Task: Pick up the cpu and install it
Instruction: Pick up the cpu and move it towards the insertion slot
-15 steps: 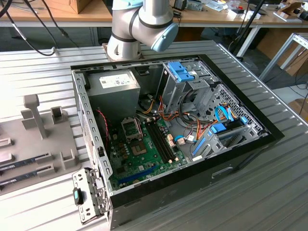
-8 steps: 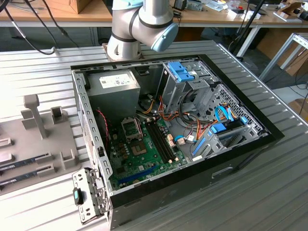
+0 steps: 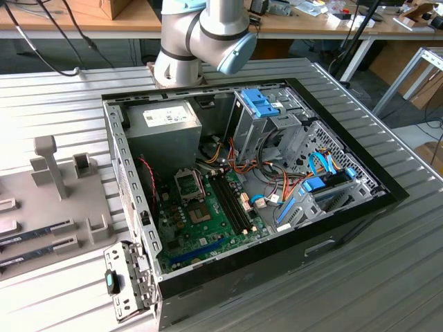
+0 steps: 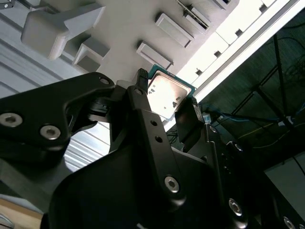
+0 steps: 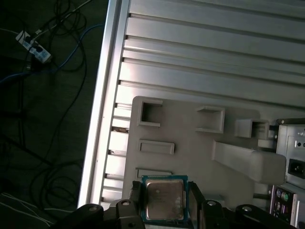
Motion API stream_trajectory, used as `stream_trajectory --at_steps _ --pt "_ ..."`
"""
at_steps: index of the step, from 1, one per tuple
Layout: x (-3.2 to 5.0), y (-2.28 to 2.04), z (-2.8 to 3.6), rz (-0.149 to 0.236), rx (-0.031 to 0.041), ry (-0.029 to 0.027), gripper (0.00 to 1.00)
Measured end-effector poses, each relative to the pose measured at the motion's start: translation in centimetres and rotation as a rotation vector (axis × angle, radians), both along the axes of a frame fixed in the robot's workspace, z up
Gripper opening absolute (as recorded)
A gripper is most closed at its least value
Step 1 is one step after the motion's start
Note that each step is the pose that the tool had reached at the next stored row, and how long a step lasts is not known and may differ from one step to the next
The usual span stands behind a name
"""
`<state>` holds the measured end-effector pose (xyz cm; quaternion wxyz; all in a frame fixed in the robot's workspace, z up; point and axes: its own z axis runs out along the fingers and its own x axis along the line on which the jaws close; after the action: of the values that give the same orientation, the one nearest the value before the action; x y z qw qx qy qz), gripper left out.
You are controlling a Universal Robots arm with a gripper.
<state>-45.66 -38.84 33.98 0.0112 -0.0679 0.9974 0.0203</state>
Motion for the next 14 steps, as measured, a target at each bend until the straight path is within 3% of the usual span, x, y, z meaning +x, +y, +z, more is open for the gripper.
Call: stream_trajectory --at_steps 14 --pt "0.00 0.00 1.61 0.000 0.0016 0.0000 0.47"
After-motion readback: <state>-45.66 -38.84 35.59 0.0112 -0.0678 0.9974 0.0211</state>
